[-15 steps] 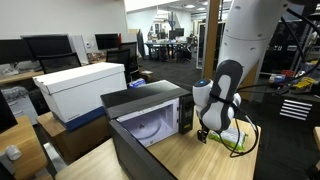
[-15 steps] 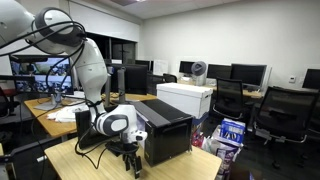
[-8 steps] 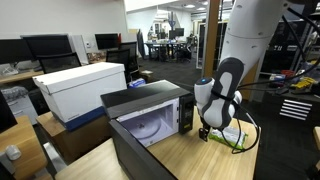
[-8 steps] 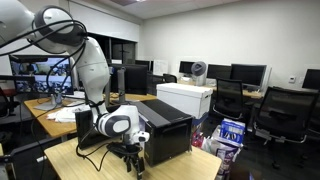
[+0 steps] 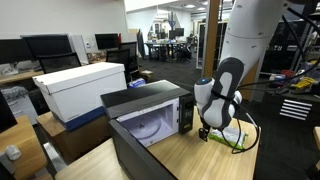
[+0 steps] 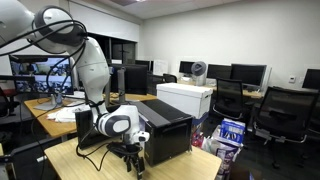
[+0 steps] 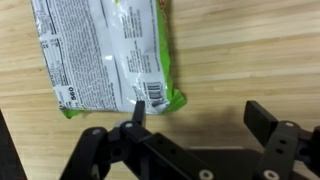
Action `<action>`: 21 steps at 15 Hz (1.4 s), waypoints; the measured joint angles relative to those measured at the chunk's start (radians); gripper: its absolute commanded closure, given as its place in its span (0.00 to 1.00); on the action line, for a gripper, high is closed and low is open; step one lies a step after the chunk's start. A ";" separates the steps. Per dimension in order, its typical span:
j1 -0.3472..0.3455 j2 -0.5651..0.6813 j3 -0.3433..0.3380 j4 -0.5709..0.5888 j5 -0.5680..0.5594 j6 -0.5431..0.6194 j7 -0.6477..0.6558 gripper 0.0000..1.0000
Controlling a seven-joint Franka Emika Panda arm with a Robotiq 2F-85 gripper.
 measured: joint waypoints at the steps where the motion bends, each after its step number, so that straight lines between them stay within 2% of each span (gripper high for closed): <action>1: 0.000 0.000 0.000 0.000 0.000 0.000 0.000 0.00; 8: -0.011 0.008 0.013 0.013 0.000 0.004 -0.003 0.00; 9: -0.023 0.008 0.024 0.014 0.000 0.010 -0.013 0.06; 10: -0.035 0.008 0.033 0.014 0.000 0.014 -0.023 0.26; 13: -0.082 0.008 0.063 0.016 0.000 0.019 -0.069 0.49; 17: -0.160 0.001 0.108 0.016 0.000 0.028 -0.150 0.77; 20: -0.205 -0.006 0.133 0.007 -0.001 0.080 -0.192 0.96; 21: -0.217 -0.010 0.141 0.001 -0.001 0.098 -0.202 0.97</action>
